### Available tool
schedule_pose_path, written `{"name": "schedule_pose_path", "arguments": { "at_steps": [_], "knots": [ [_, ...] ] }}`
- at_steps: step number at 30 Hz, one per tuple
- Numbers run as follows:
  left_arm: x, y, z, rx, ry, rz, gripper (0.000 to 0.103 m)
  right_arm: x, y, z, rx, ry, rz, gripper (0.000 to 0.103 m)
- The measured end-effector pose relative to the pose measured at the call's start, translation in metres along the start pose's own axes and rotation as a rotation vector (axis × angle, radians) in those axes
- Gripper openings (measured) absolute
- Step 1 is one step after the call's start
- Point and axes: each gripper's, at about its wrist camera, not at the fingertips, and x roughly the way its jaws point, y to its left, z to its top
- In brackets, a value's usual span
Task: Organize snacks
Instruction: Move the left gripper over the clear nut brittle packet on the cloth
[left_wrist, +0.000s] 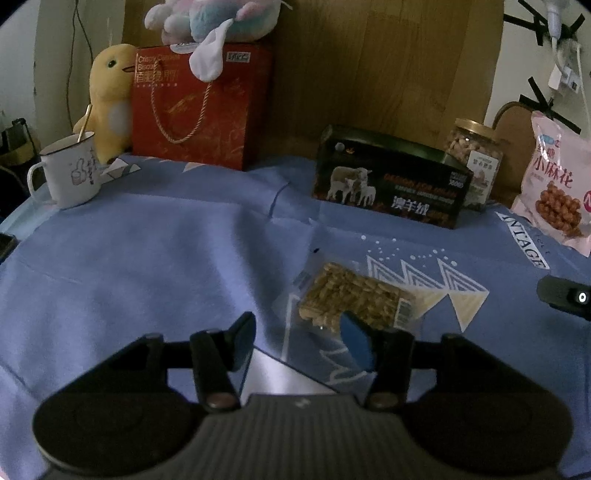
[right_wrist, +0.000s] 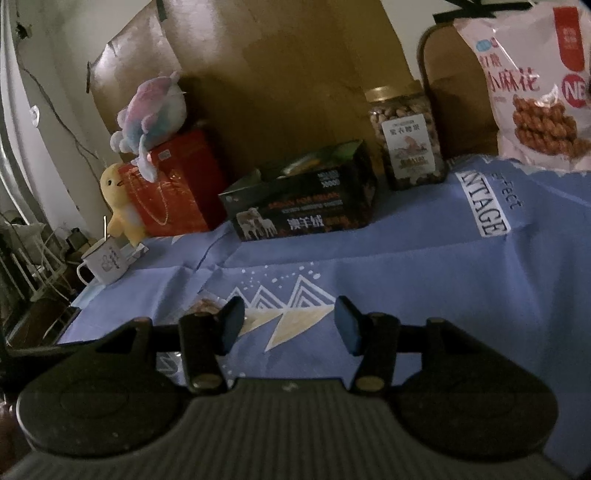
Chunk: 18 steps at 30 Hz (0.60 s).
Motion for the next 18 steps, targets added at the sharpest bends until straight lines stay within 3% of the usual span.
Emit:
{"name": "schedule_pose_path", "arguments": {
  "at_steps": [3, 14, 16, 18],
  "knots": [
    [-0.006, -0.009, -0.001, 0.026, -0.021, -0.008, 0.059, -0.003, -0.002, -0.004, 0.008, -0.001, -0.003, 0.057],
    [-0.02, -0.049, -0.007, 0.109, -0.033, -0.059, 0.061, -0.012, -0.003, -0.014, 0.025, 0.0, 0.016, 0.057],
    [-0.021, -0.046, -0.006, 0.109, -0.043, -0.036, 0.065, -0.014, -0.003, -0.015, 0.023, -0.004, 0.018, 0.057],
    [-0.022, -0.041, -0.005, 0.106, -0.056, 0.002, 0.081, -0.014, -0.005, -0.016, 0.029, -0.002, 0.023, 0.057]
  ]
}}
